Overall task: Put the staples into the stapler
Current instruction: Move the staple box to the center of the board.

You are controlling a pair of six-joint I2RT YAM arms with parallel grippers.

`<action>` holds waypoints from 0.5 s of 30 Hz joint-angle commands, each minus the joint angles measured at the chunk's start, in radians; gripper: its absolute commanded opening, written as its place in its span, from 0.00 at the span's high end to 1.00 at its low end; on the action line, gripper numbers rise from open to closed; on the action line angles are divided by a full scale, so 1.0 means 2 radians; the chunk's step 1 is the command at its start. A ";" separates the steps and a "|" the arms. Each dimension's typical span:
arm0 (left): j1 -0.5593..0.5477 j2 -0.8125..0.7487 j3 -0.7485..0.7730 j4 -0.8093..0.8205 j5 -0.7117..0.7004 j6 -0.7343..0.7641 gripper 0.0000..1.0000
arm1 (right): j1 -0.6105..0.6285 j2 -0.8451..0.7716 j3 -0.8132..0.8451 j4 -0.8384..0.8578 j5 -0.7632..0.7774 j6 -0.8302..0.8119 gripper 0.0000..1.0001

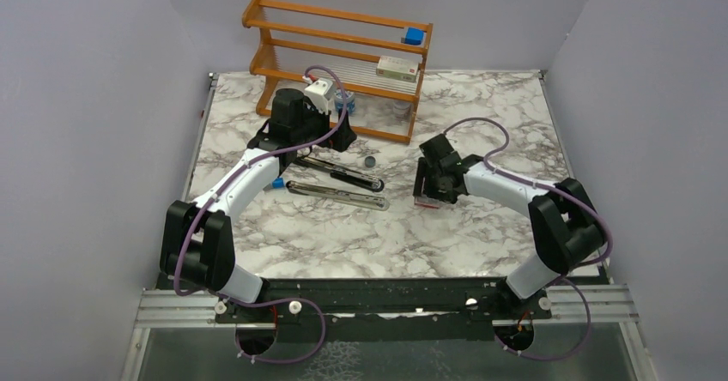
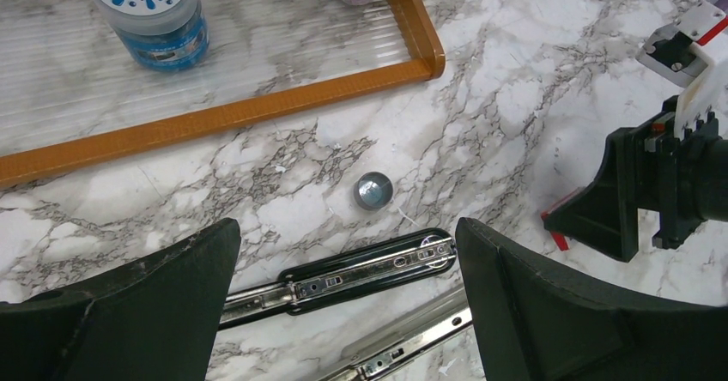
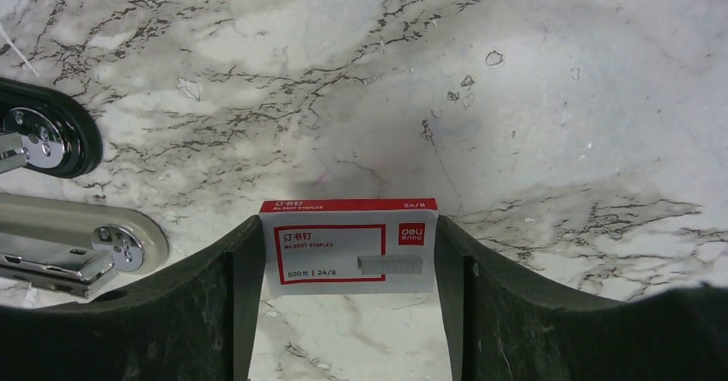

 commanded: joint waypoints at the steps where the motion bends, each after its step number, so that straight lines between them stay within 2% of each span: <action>1: 0.002 0.003 0.019 0.003 -0.014 -0.019 0.01 | 0.019 0.017 0.016 0.005 0.048 0.012 0.35; 5: 0.004 0.003 0.025 -0.008 -0.073 -0.044 0.01 | 0.025 0.049 0.043 -0.007 0.069 0.012 0.32; 9: 0.005 0.002 0.033 -0.022 -0.158 -0.099 0.01 | 0.025 0.056 0.045 -0.007 0.098 0.005 0.29; 12: 0.007 -0.009 0.025 -0.018 -0.143 -0.107 0.01 | 0.025 0.057 0.050 -0.010 0.119 -0.004 0.27; 15: 0.013 -0.028 -0.008 0.024 -0.086 -0.100 0.01 | 0.024 0.060 0.053 -0.007 0.133 -0.011 0.26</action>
